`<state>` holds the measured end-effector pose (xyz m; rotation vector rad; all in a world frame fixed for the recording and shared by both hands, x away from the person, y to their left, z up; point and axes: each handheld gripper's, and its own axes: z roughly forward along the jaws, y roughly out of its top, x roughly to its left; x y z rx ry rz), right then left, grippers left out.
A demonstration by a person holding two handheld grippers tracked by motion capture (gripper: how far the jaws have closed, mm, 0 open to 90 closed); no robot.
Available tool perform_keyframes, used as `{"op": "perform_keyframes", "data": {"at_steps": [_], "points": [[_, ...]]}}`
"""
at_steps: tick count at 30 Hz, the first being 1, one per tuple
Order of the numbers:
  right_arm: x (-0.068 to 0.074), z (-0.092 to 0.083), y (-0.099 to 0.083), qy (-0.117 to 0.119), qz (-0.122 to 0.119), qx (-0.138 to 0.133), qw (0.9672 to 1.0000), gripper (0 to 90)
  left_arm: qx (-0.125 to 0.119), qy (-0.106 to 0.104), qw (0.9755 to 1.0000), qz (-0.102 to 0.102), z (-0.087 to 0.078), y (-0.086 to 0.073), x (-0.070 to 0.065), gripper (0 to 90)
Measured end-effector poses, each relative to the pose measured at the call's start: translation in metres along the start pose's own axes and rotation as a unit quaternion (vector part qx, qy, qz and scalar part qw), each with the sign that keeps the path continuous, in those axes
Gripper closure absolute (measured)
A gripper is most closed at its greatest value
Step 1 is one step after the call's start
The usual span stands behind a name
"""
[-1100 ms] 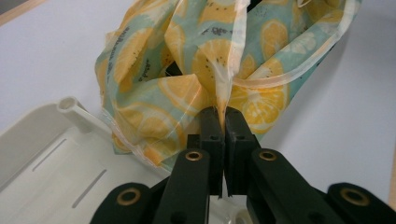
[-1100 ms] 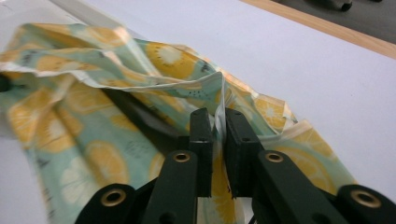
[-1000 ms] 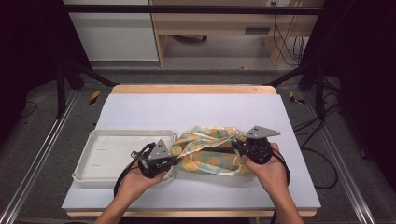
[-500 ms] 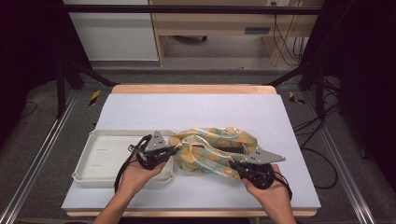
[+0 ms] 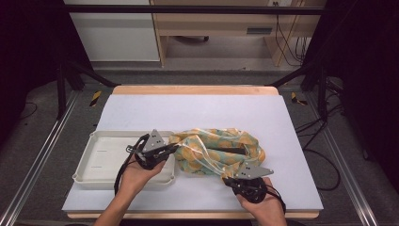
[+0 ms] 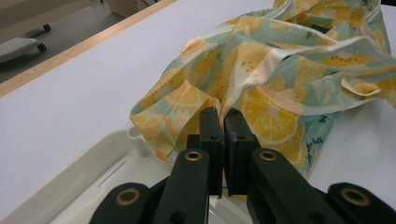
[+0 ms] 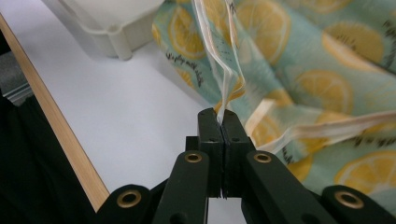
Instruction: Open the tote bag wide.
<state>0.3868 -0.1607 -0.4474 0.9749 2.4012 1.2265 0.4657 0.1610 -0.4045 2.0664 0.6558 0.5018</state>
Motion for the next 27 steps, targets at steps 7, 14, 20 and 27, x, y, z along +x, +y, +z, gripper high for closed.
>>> {"op": "perform_keyframes", "data": {"at_steps": [7,14,20,27], "points": [[-0.003,0.007,-0.007,-0.009,0.006,0.024,0.9996,90.0,-0.015,0.004,0.9999,-0.001,-0.007,0.004,0.0,87.9],[-0.008,0.012,-0.01,-0.024,0.008,0.044,0.9987,90.0,-0.025,0.004,0.9997,0.001,-0.012,0.007,-0.001,88.2],[-0.011,0.014,-0.012,-0.03,0.013,0.046,0.9984,90.0,-0.024,-0.001,0.9997,0.005,-0.012,0.008,-0.004,88.3],[-0.01,0.01,-0.011,-0.024,0.011,0.027,0.9993,85.0,-0.022,-0.009,0.9997,0.007,-0.012,0.007,-0.005,88.3]]}}
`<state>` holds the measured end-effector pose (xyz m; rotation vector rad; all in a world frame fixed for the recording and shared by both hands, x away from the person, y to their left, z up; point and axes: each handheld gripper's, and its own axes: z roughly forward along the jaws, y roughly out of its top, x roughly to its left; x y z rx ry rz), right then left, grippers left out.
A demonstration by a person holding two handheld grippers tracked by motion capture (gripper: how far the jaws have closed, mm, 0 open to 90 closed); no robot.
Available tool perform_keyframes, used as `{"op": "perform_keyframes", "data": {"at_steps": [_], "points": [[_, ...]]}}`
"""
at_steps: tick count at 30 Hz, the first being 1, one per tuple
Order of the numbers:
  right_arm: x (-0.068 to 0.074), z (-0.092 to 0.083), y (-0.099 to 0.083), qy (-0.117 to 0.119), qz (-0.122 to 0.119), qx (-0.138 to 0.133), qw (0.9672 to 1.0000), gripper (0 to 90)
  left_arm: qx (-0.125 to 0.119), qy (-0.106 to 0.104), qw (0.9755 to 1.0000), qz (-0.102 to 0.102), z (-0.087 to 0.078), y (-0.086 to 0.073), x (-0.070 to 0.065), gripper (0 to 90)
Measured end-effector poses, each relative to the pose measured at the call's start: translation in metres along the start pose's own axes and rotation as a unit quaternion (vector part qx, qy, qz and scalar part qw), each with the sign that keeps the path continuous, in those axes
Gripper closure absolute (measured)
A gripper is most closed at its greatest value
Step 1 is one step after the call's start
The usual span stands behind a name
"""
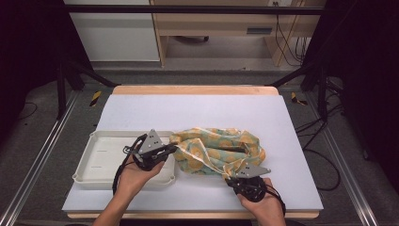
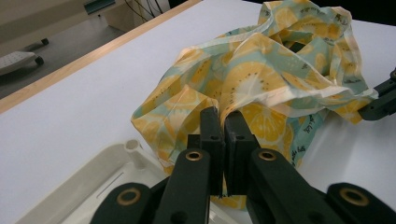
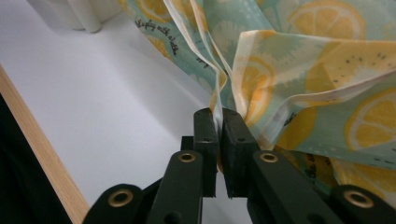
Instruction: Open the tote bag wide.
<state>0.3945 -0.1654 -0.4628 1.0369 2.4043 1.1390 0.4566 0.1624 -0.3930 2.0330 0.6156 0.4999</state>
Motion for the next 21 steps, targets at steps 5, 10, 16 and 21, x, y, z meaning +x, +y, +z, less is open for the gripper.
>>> {"op": "perform_keyframes", "data": {"at_steps": [5,10,16,21], "points": [[0.002,-0.004,0.001,0.001,-0.003,-0.013,0.9999,74.5,-0.001,-0.003,1.0,-0.001,0.0,-0.001,0.001,88.2],[0.004,-0.009,0.003,-0.003,-0.003,-0.025,0.9997,64.6,-0.001,-0.002,1.0,-0.001,-0.001,-0.002,0.002,88.0],[0.008,-0.021,0.011,-0.004,-0.01,-0.053,0.9985,53.3,-0.002,-0.002,1.0,-0.002,-0.002,-0.003,0.003,87.7],[0.01,-0.03,0.019,-0.007,-0.015,-0.067,0.9976,50.3,-0.001,-0.006,1.0,0.001,-0.002,-0.005,0.001,87.7]]}}
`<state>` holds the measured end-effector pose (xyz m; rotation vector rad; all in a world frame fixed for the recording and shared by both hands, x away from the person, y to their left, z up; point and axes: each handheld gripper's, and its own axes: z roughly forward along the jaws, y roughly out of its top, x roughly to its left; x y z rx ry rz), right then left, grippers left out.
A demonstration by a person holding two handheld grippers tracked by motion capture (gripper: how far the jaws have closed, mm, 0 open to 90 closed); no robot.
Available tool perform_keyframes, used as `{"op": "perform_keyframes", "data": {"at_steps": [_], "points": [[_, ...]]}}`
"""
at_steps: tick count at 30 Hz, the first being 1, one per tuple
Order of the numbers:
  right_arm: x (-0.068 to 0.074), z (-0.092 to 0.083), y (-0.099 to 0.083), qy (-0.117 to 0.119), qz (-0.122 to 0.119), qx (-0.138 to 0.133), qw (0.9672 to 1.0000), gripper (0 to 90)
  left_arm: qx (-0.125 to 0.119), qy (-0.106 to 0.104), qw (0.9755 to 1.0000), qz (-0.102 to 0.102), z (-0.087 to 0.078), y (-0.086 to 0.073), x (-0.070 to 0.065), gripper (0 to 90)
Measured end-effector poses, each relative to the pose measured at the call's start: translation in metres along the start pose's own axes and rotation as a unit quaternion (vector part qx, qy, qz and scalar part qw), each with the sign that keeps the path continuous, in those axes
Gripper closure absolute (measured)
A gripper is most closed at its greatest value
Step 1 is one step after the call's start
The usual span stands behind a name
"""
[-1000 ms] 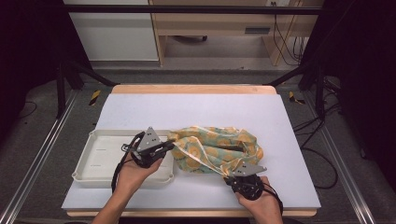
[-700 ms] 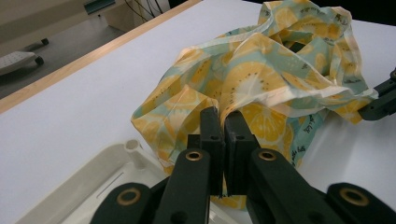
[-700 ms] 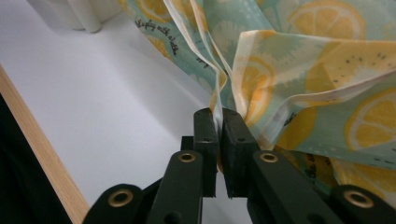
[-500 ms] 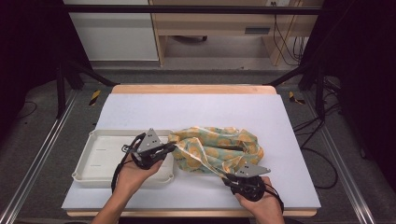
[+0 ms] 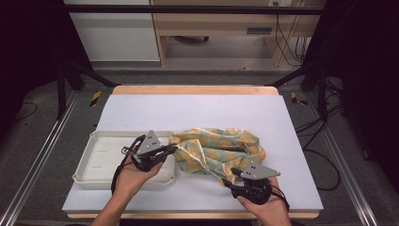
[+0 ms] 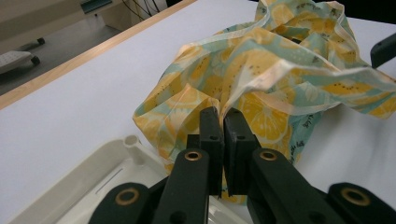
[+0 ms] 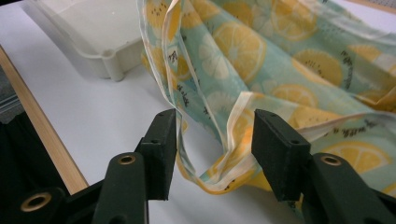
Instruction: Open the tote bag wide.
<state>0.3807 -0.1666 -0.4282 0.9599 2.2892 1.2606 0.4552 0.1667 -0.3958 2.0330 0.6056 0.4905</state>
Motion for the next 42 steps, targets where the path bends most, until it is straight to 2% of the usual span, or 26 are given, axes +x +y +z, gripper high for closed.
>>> {"op": "perform_keyframes", "data": {"at_steps": [7,18,27,31,32,35,39,42], "points": [[0.002,-0.004,0.003,0.0,-0.002,-0.001,1.0,45.6,-0.002,0.002,1.0,-0.006,0.0,-0.002,0.003,87.6],[0.003,-0.006,0.003,0.004,-0.004,-0.001,1.0,30.3,-0.002,0.009,0.9999,-0.013,0.0,-0.006,0.009,87.2],[-0.003,-0.01,0.008,-0.004,0.006,-0.021,0.9997,23.6,-0.001,0.002,1.0,-0.01,-0.001,-0.007,0.008,87.1],[-0.008,-0.013,0.015,-0.011,0.007,-0.028,0.9995,23.8,0.0,-0.006,1.0,-0.005,-0.001,-0.008,0.006,87.0],[-0.01,-0.012,0.018,-0.014,0.005,-0.025,0.9996,23.8,0.003,-0.01,0.9999,0.002,-0.002,-0.009,0.003,86.9],[-0.013,-0.011,0.024,-0.019,-0.003,-0.021,0.9996,24.9,0.005,-0.013,0.9999,0.006,-0.003,-0.01,0.0,86.8],[-0.026,0.001,0.038,-0.033,-0.026,0.002,0.9991,28.2,0.007,-0.02,0.9996,0.016,-0.006,-0.01,-0.004,86.8],[-0.035,0.008,0.043,-0.037,-0.03,0.011,0.9988,30.8,0.007,-0.022,0.9995,0.021,-0.009,-0.01,-0.005,86.8]]}}
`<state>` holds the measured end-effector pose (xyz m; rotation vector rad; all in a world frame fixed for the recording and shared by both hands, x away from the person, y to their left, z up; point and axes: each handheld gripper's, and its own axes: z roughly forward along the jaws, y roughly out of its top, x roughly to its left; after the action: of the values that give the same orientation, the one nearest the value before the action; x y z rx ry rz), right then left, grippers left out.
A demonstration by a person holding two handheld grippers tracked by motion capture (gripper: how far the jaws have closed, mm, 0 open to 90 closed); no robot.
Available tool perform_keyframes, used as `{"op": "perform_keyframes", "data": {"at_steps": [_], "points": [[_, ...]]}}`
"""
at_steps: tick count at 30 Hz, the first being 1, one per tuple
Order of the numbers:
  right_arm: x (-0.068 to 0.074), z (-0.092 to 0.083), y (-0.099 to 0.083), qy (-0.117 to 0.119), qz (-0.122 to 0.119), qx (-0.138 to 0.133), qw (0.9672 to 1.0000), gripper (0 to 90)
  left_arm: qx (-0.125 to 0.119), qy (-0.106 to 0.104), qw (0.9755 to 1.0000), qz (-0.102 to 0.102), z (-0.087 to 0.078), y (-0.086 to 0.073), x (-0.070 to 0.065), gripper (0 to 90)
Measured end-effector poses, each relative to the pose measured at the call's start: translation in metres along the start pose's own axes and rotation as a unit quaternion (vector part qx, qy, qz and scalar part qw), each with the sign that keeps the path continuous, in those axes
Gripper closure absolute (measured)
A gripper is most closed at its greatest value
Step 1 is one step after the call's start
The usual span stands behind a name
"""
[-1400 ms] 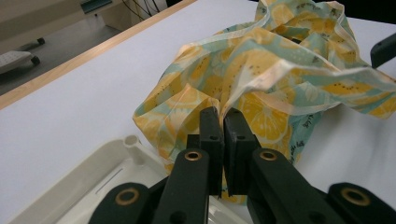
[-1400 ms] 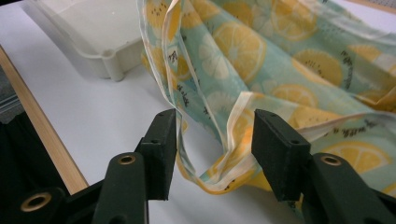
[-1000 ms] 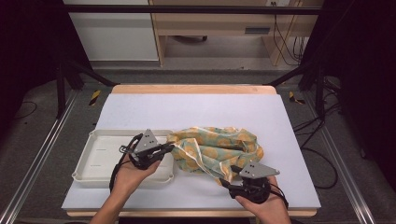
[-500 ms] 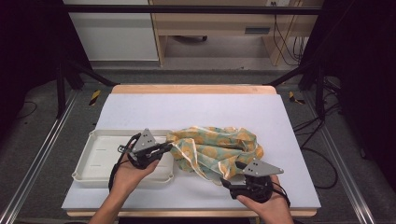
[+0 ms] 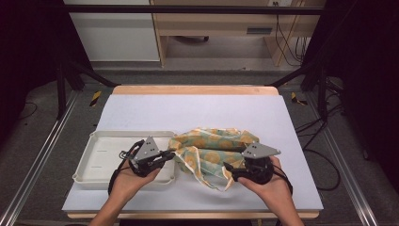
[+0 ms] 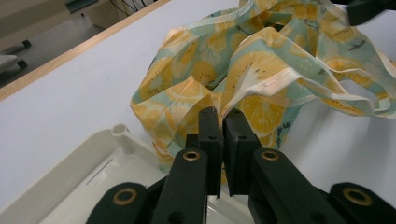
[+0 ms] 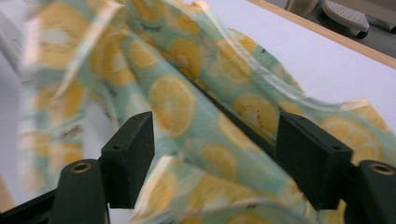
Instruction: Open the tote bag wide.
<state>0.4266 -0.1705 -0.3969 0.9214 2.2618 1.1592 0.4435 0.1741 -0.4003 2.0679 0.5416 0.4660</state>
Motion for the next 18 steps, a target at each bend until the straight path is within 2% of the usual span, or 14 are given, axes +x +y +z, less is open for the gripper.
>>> {"op": "perform_keyframes", "data": {"at_steps": [1,5,7,10,11,12,13,15,18], "points": [[-0.008,0.01,0.003,0.012,-0.002,0.015,0.9998,31.7,0.0,-0.001,1.0,0.003,-0.002,0.0,-0.001,86.9],[-0.019,0.032,0.005,0.035,-0.015,0.056,0.9977,28.3,0.001,-0.006,1.0,0.008,-0.008,0.001,-0.003,87.6],[-0.023,0.04,0.005,0.051,-0.015,0.071,0.9961,26.6,-0.001,-0.008,0.9999,0.007,-0.01,0.002,-0.003,87.7],[-0.028,0.048,0.0,0.06,-0.021,0.1,0.9929,28.2,-0.004,-0.011,0.9999,0.005,-0.012,0.003,-0.002,87.8],[-0.029,0.05,-0.002,0.063,-0.024,0.109,0.9918,31.0,-0.004,-0.01,0.9999,0.005,-0.013,0.003,-0.002,87.8],[-0.029,0.049,-0.003,0.061,-0.032,0.113,0.9912,38.1,-0.003,-0.011,0.9999,0.005,-0.014,0.003,-0.002,87.8],[-0.027,0.047,-0.005,0.058,-0.042,0.107,0.9917,45.8,-0.002,-0.012,0.9999,0.005,-0.014,0.003,-0.002,87.8],[-0.025,0.042,-0.005,0.068,-0.04,0.105,0.9913,58.4,0.0,-0.015,0.9999,0.0,-0.014,0.002,-0.001,88.0],[-0.021,0.036,-0.007,0.062,-0.056,0.104,0.991,70.4,0.003,-0.016,0.9999,-0.001,-0.013,0.002,-0.001,88.1]]}}
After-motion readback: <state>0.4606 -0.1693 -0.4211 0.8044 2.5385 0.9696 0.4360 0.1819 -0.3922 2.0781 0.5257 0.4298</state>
